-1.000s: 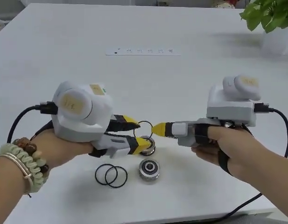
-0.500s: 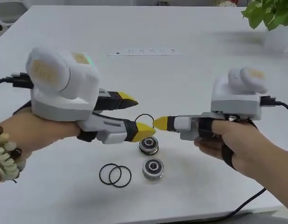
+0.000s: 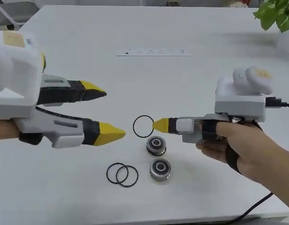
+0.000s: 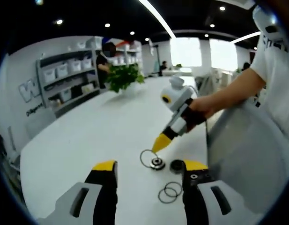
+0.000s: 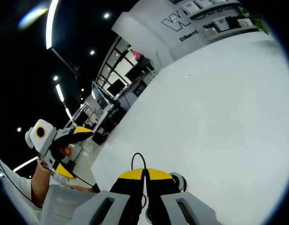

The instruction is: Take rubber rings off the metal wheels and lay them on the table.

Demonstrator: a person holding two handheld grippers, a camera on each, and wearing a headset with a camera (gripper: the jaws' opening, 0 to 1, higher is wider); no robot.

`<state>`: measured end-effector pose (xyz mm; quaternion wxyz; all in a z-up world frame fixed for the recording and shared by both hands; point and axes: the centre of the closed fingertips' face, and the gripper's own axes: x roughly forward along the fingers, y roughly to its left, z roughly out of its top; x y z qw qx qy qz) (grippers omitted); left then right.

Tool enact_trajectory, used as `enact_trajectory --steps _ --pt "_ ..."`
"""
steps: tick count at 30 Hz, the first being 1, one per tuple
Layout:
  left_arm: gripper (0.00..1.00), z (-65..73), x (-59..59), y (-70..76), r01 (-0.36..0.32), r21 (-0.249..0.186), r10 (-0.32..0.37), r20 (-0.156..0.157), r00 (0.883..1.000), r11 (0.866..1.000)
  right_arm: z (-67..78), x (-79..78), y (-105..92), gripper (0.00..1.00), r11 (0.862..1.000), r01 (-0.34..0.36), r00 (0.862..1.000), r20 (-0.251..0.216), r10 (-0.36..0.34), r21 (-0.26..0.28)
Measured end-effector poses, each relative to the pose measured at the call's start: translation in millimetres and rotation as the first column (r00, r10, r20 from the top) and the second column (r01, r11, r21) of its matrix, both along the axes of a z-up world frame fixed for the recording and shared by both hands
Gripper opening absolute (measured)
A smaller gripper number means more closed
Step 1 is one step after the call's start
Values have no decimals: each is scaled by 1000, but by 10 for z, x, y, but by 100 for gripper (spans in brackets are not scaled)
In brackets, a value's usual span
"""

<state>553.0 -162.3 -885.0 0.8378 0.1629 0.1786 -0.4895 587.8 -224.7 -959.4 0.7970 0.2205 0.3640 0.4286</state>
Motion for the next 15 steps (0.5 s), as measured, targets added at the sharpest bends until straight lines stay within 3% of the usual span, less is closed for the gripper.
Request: enact_trajectory --steps 7,15 --pt "59 -138 -203 259 -69 0 69 -27 997 998 -5 -81 69 0 999 -41 999 1 41 -7" --pt "60 -355 -412 551 -193 -15 191 -94 977 981 -82 -259 189 0 992 -121 993 -6 120 -46"
